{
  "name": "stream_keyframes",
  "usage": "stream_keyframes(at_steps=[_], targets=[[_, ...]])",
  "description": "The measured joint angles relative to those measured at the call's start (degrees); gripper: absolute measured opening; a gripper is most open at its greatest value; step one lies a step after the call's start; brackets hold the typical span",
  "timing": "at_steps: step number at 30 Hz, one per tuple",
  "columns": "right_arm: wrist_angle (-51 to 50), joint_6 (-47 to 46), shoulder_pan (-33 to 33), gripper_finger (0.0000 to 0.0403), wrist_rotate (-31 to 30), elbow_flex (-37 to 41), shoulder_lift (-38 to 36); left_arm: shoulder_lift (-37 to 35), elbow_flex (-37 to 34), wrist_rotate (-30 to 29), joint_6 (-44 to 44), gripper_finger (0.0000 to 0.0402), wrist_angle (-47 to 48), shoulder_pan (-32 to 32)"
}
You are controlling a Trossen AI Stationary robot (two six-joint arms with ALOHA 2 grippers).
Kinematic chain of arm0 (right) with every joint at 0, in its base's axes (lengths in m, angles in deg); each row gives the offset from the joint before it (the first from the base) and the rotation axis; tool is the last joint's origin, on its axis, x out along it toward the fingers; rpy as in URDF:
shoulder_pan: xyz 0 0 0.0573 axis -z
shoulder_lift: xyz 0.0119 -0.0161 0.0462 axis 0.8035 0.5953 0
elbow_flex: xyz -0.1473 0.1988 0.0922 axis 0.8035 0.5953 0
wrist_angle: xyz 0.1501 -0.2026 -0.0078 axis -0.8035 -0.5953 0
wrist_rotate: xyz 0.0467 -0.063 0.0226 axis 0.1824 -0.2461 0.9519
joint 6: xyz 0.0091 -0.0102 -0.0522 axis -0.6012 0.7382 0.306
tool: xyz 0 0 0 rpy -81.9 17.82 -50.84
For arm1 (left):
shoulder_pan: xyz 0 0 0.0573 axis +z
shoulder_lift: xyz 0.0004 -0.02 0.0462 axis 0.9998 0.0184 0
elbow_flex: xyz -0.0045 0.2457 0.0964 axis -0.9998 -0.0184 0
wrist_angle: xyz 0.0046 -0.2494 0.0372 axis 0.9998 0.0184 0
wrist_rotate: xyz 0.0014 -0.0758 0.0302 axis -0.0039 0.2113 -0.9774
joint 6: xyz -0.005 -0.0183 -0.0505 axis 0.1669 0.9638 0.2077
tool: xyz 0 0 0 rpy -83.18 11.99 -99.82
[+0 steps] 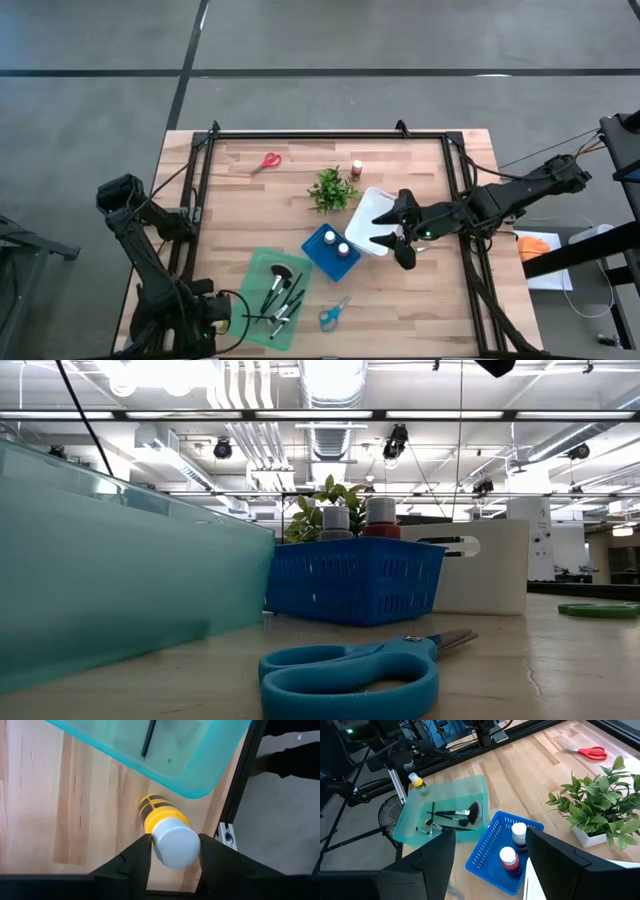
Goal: Pick & Place Paint Supplies
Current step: Put the yellow paint bottle into the blue bin
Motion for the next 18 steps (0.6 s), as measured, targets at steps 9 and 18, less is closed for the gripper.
stream_keyframes(at_steps=[9,18], targets=[[0.0,-0.3,0.0,0.0240,0.0,0.0,0.0,-0.9,-0.4,0.8,1.9,0.0120,2.2,0.0],[0.0,-1.1,0.0,0.0241,0.0,0.0,0.0,-8.7,7.1,-2.5,2.2,0.0120,19.5,3.2]])
